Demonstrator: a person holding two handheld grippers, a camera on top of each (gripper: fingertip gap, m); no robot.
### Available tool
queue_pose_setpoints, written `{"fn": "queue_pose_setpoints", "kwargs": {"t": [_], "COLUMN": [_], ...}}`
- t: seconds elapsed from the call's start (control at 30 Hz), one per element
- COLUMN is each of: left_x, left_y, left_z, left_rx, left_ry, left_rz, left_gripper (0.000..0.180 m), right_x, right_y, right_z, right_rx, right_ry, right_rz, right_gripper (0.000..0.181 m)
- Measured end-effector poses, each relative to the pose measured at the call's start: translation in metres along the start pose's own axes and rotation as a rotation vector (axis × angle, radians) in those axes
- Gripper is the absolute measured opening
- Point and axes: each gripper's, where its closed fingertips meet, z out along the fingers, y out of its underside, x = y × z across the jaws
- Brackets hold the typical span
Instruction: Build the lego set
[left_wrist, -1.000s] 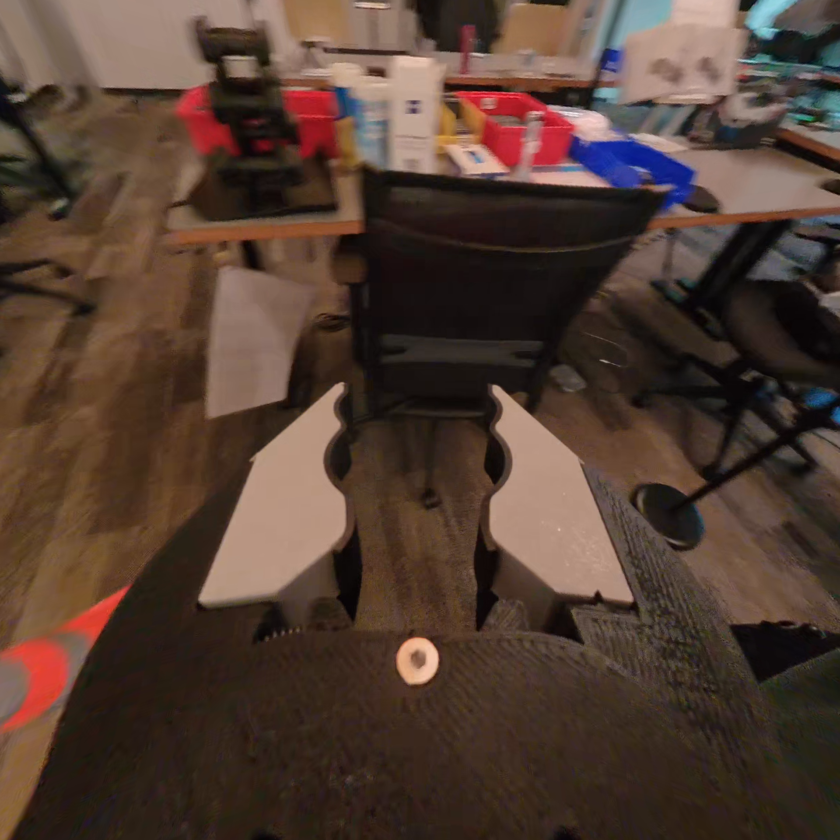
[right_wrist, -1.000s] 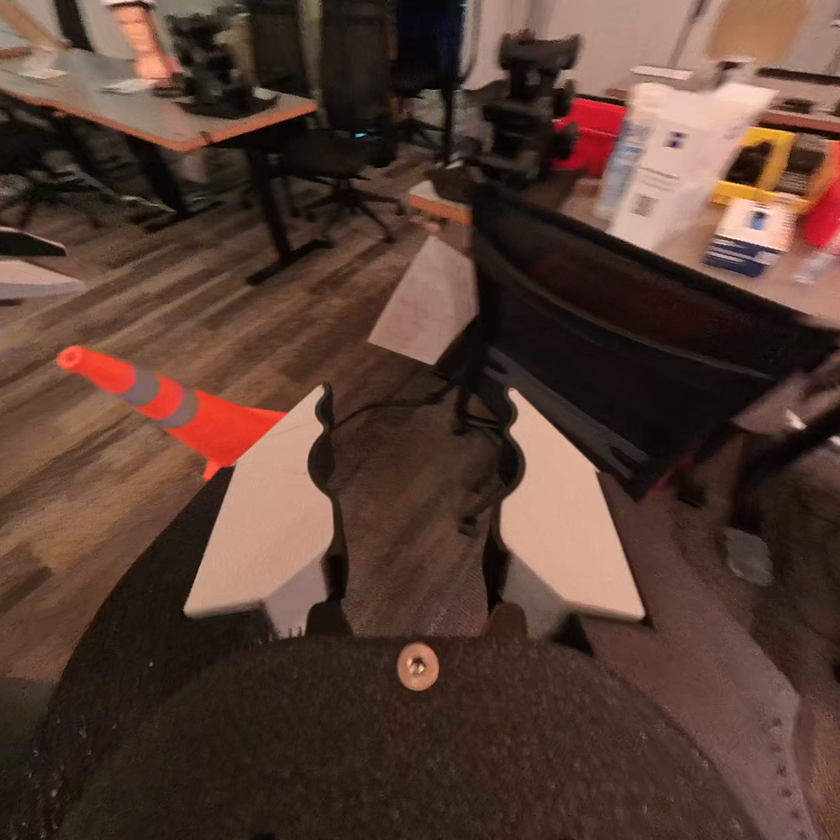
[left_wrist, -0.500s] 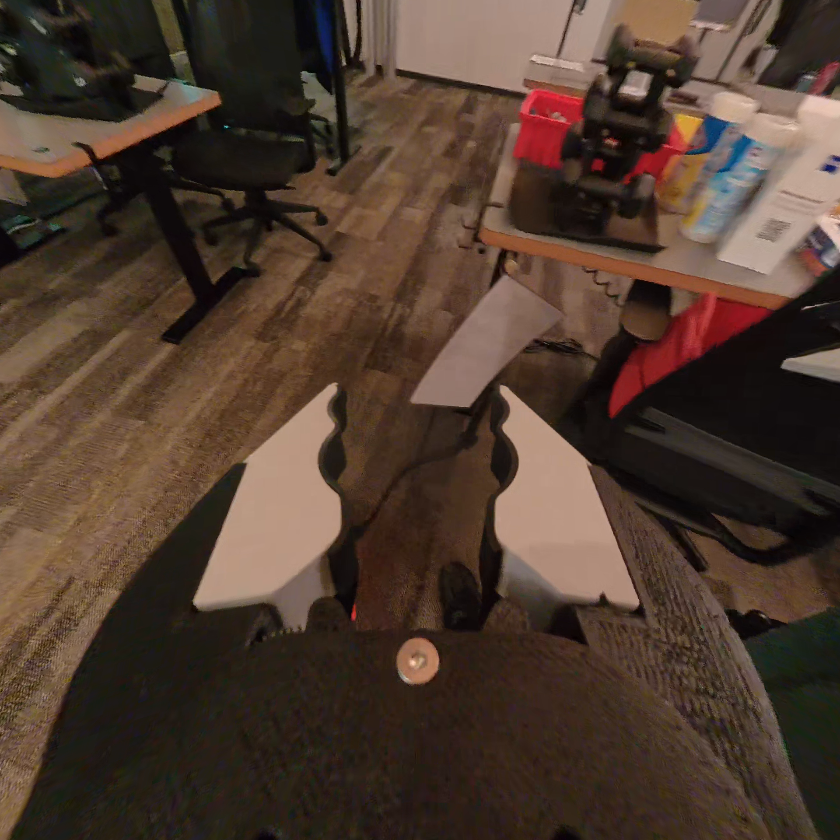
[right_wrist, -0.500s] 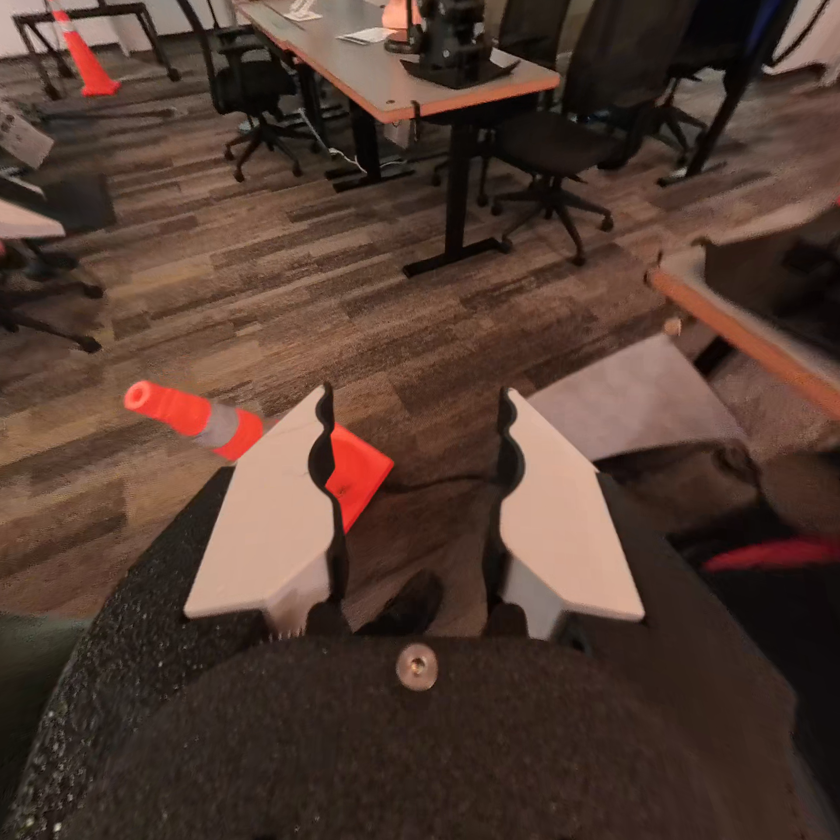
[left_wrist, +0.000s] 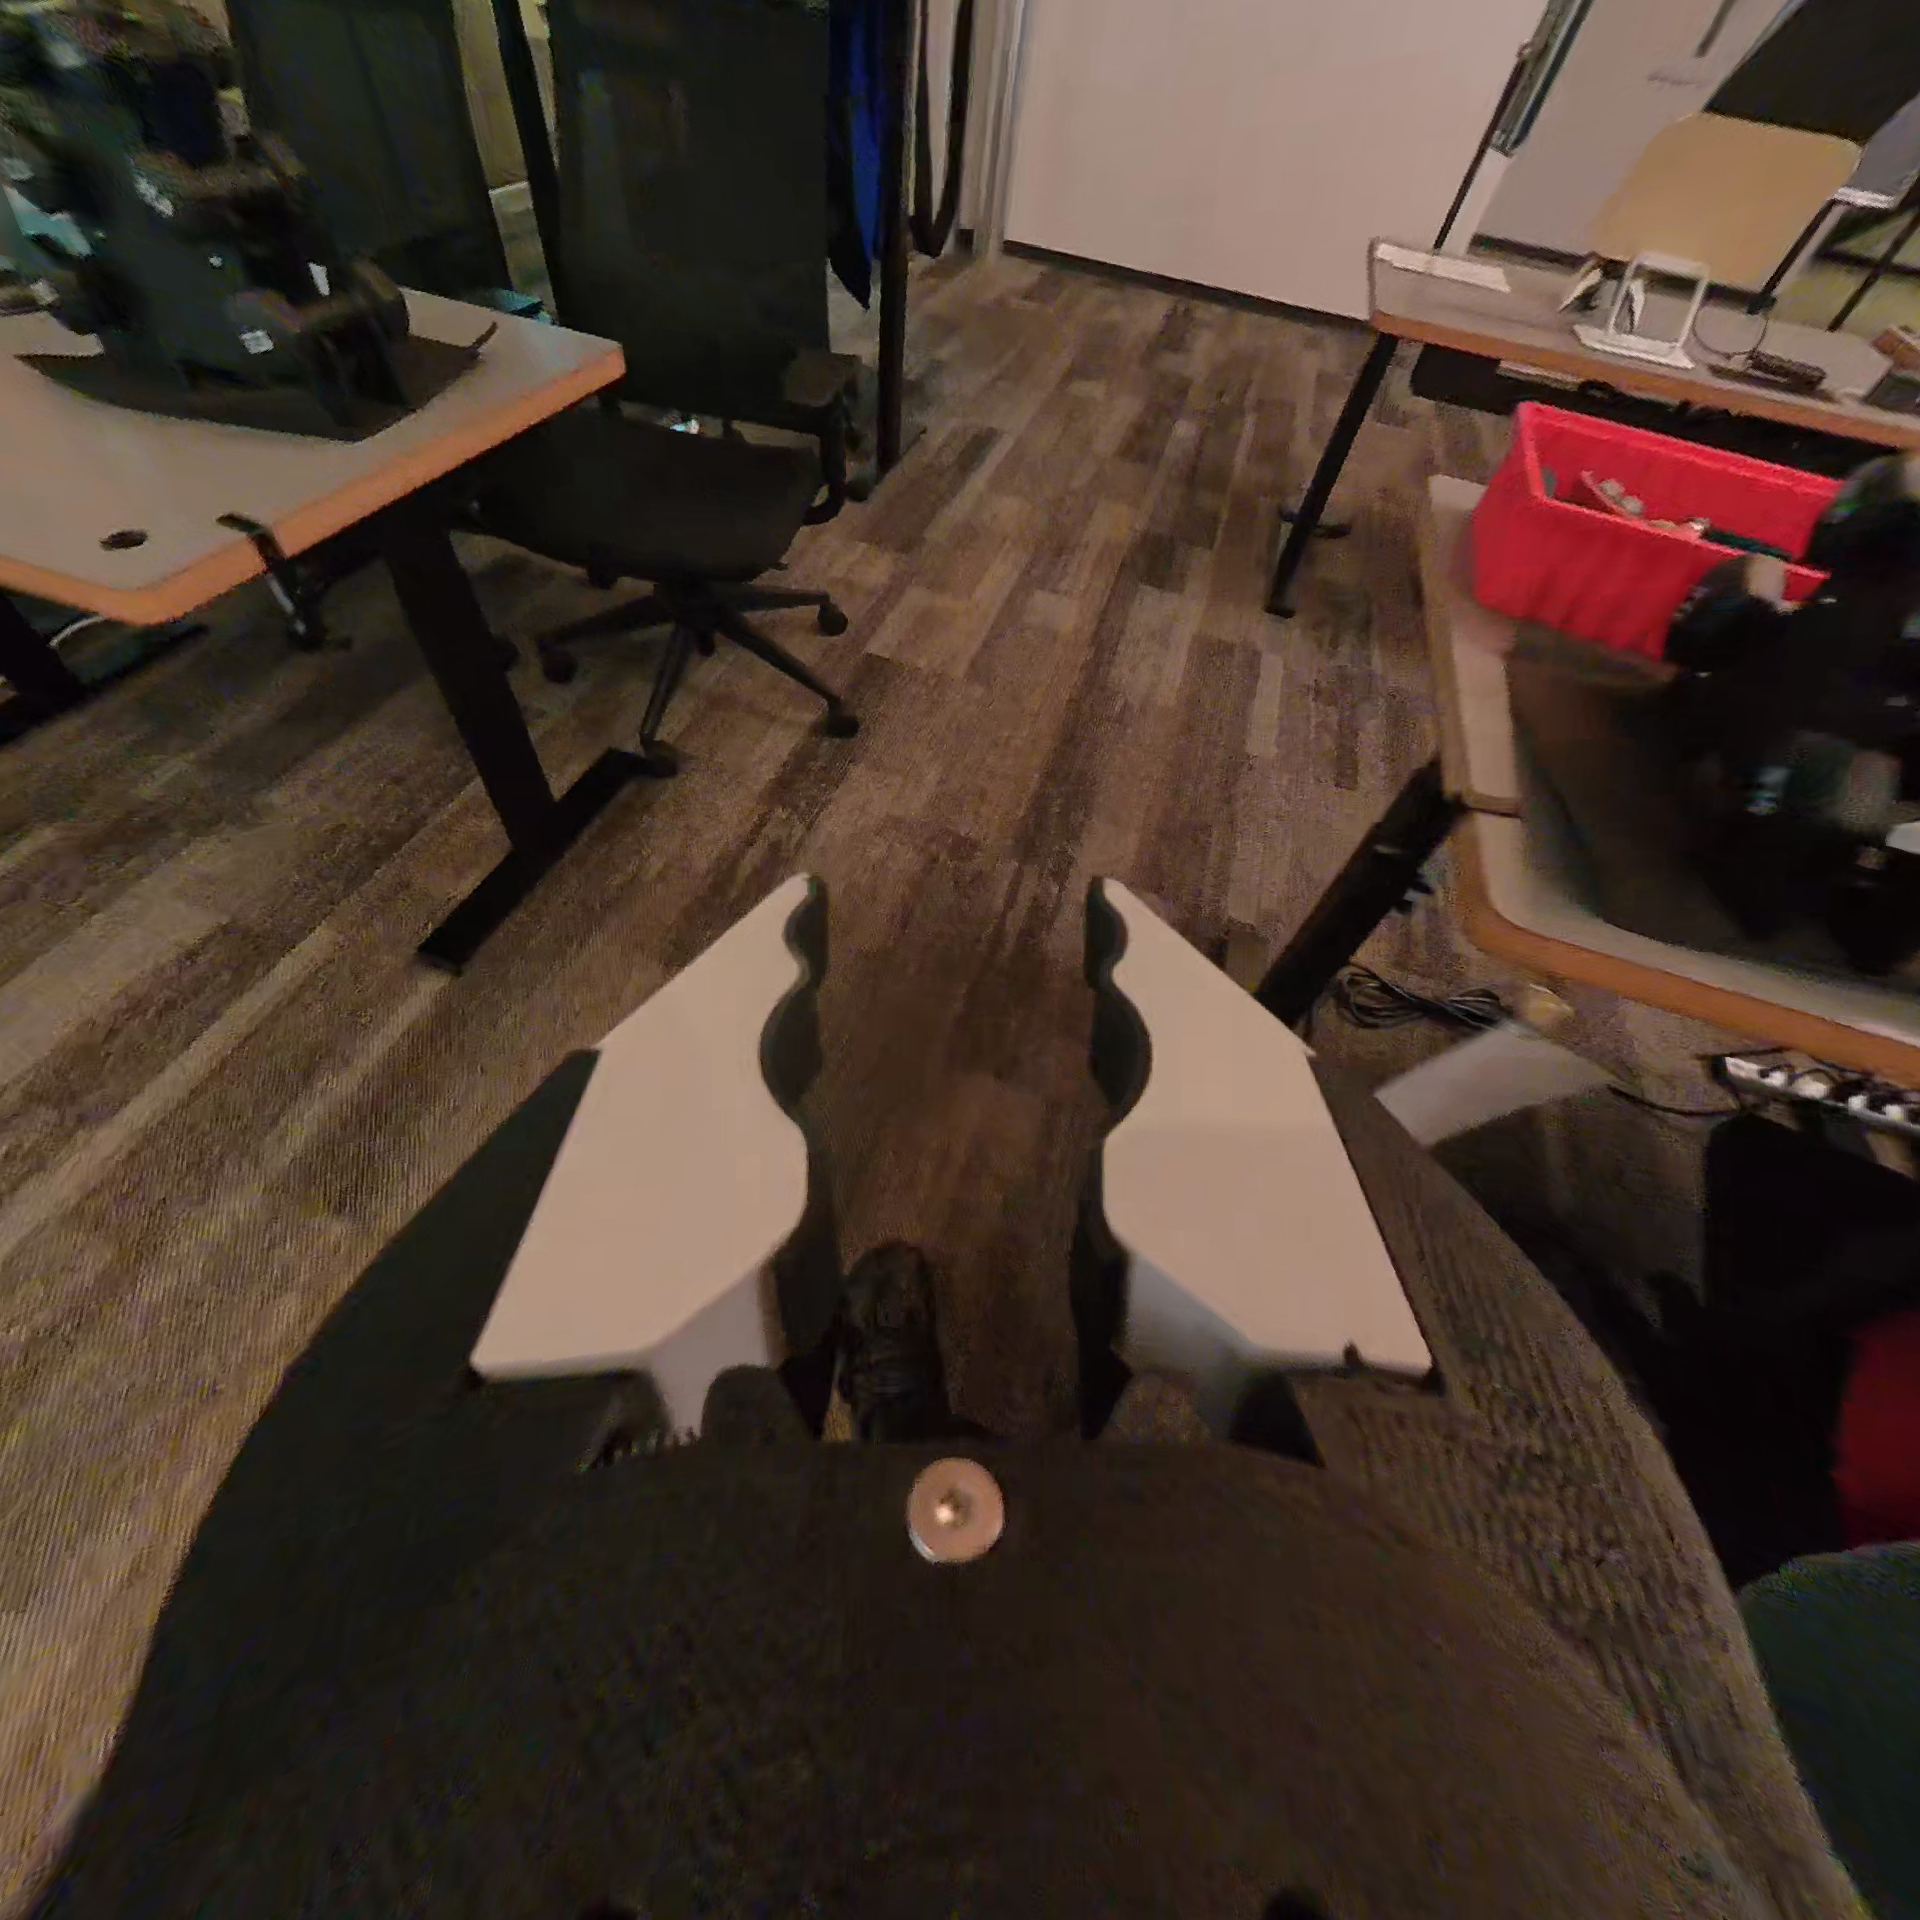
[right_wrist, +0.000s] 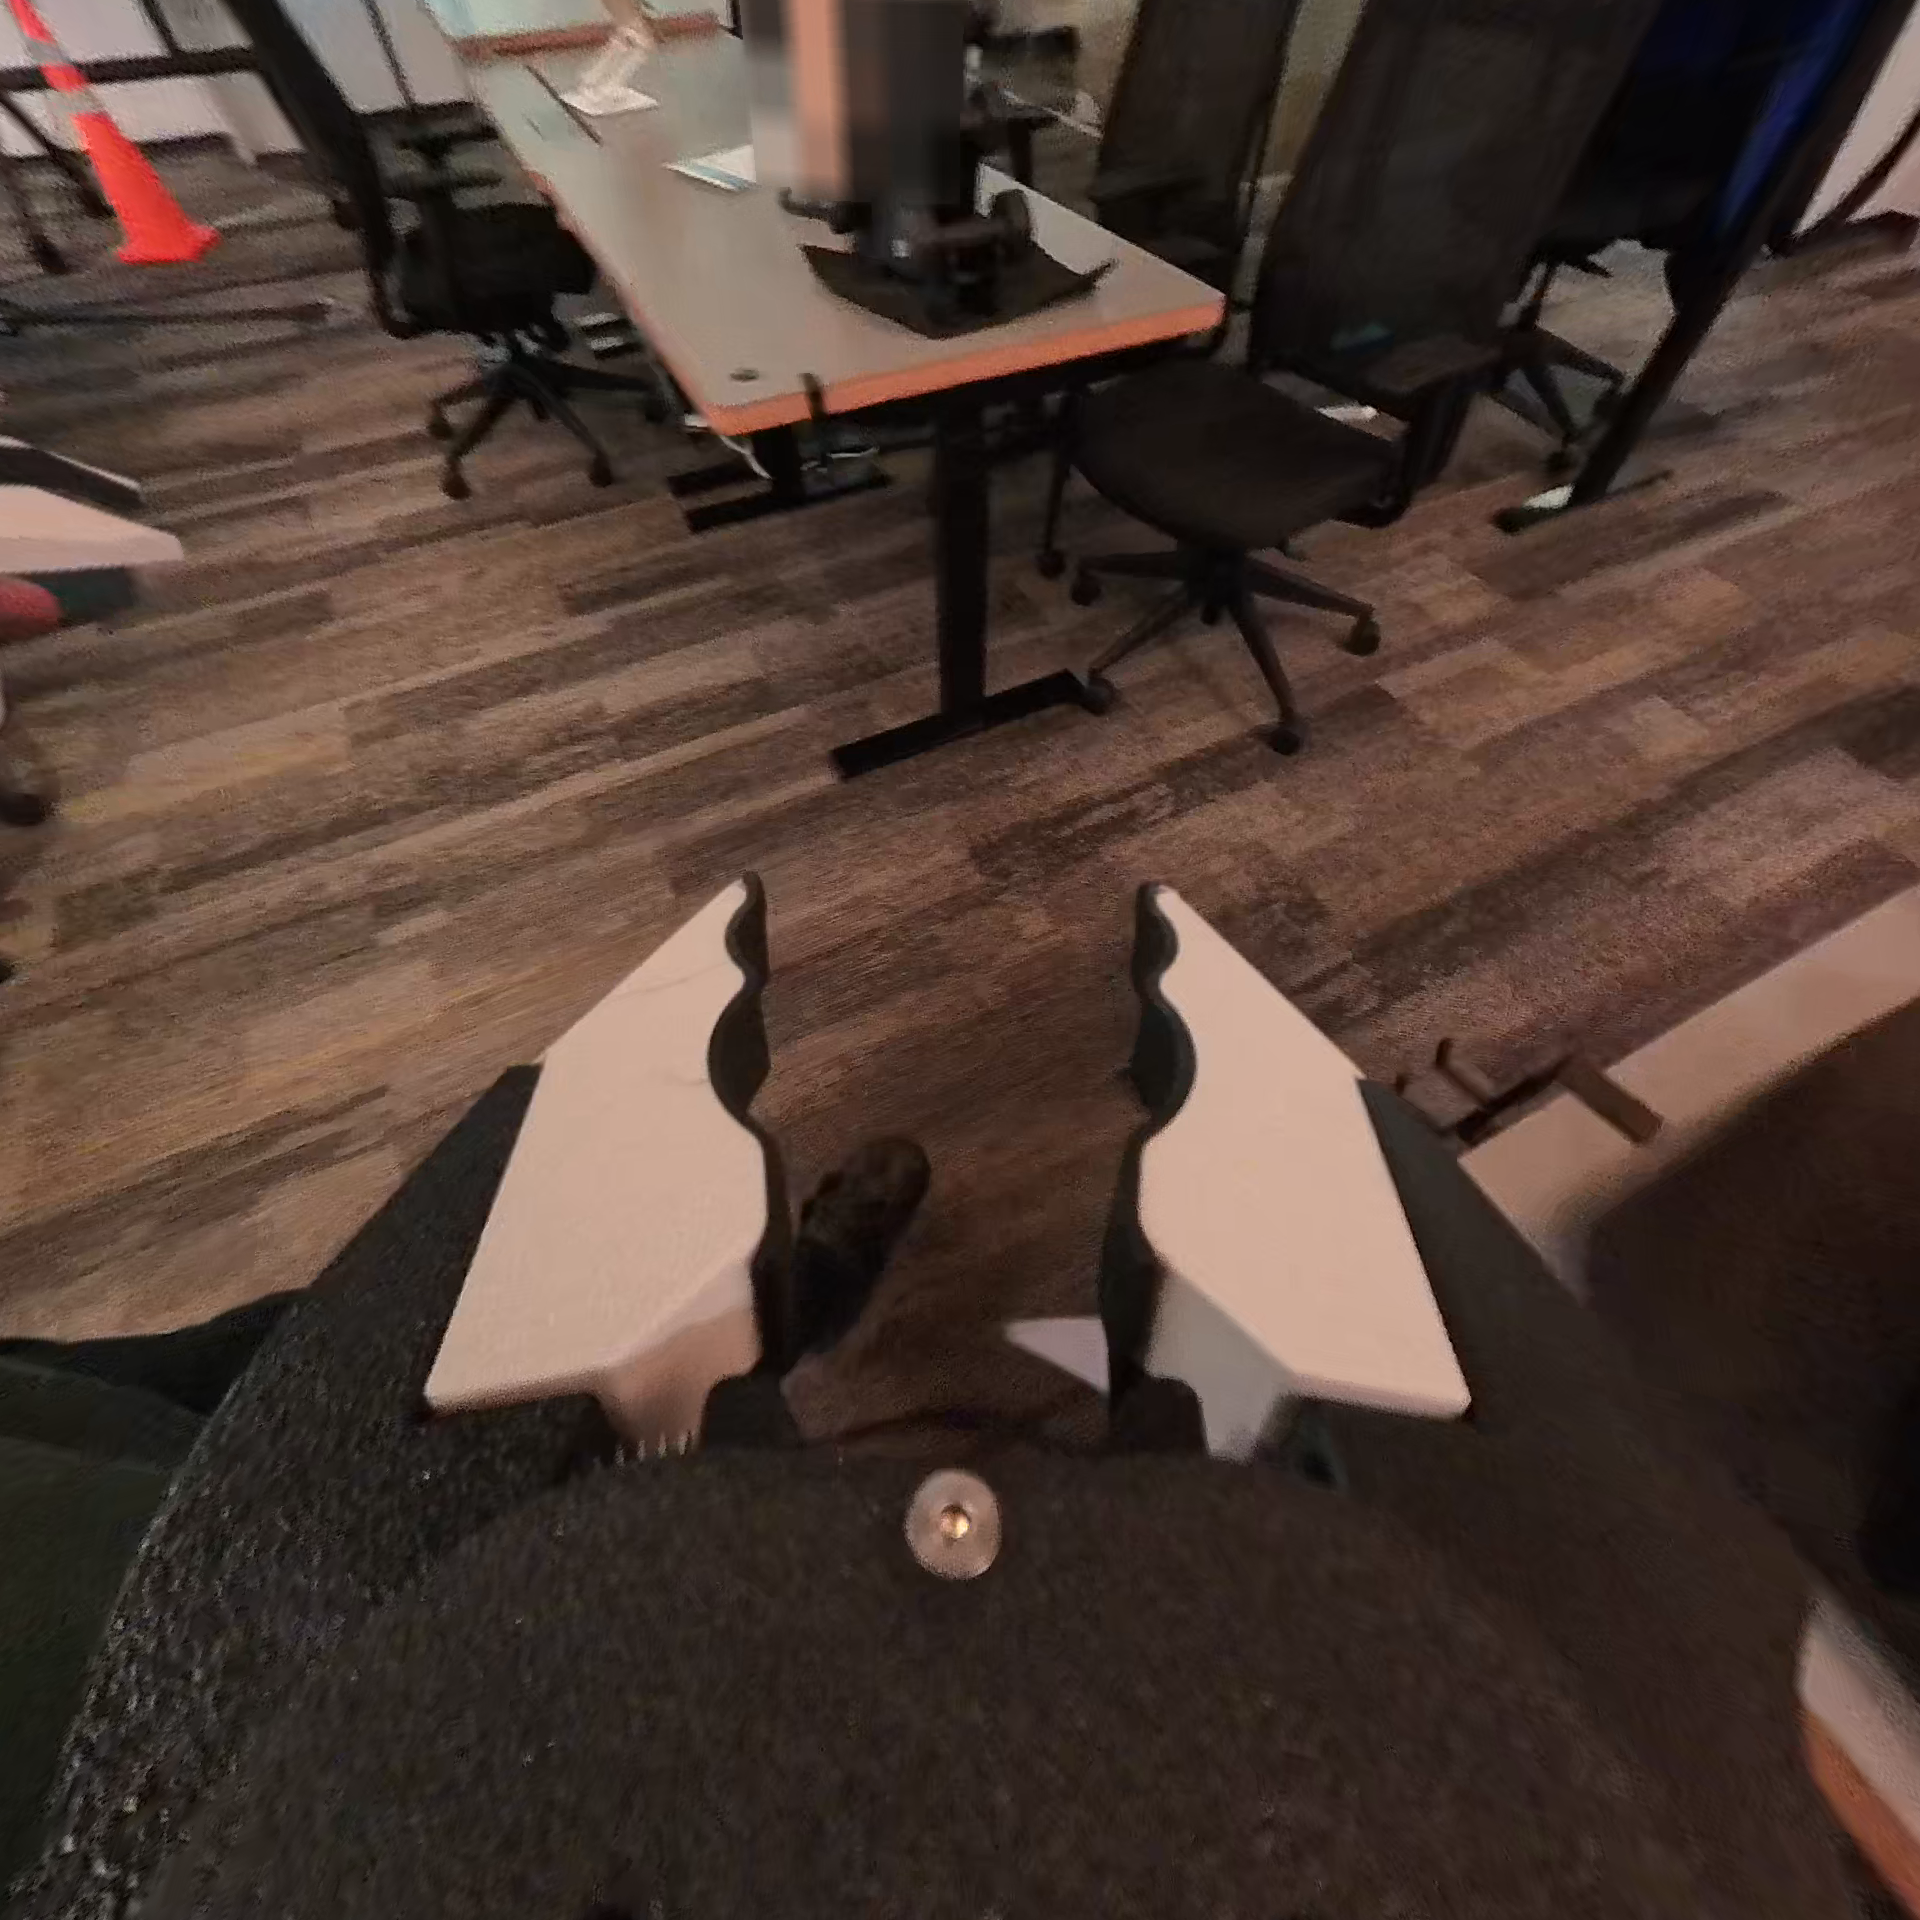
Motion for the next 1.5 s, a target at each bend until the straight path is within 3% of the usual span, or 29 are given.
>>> {"fn": "queue_pose_setpoints", "kwargs": {"t": [0.17,0.33,0.57,0.77,1.07,1.3,1.5], "left_x": [-0.056,-0.049,-0.001,0.044,0.181,0.369,0.599], "left_y": [-0.068,-0.226,-0.283,-0.281,-0.373,-0.372,-0.414], "left_z": [0.203,0.384,0.603,0.771,1.026,1.222,1.306], "left_rx": [0.032,0.127,0.040,-0.065,-0.066,-0.123,-0.060], "left_ry": [0.160,0.398,0.567,0.546,0.713,1.017,1.472], "left_rz": [0.082,0.207,0.333,0.270,0.350,0.433,0.638], "left_gripper": [0.024,0.013,0.046,0.048,0.052,0.052,0.050], "right_x": [0.105,0.202,0.365,0.549,0.817,0.986,1.083], "right_y": [-0.042,-0.139,-0.134,-0.126,-0.234,-0.176,-0.158], "right_z": [0.129,0.213,0.296,0.390,0.439,0.426,0.340], "right_rx": [-0.012,0.092,0.074,0.089,0.184,0.082,0.009], "right_ry": [0.204,0.318,0.576,0.673,0.793,1.069,1.416], "right_rz": [0.046,0.179,0.334,0.449,0.351,0.473,0.632], "right_gripper": [0.060,0.061,0.062,0.067,0.065,0.065,0.066]}}
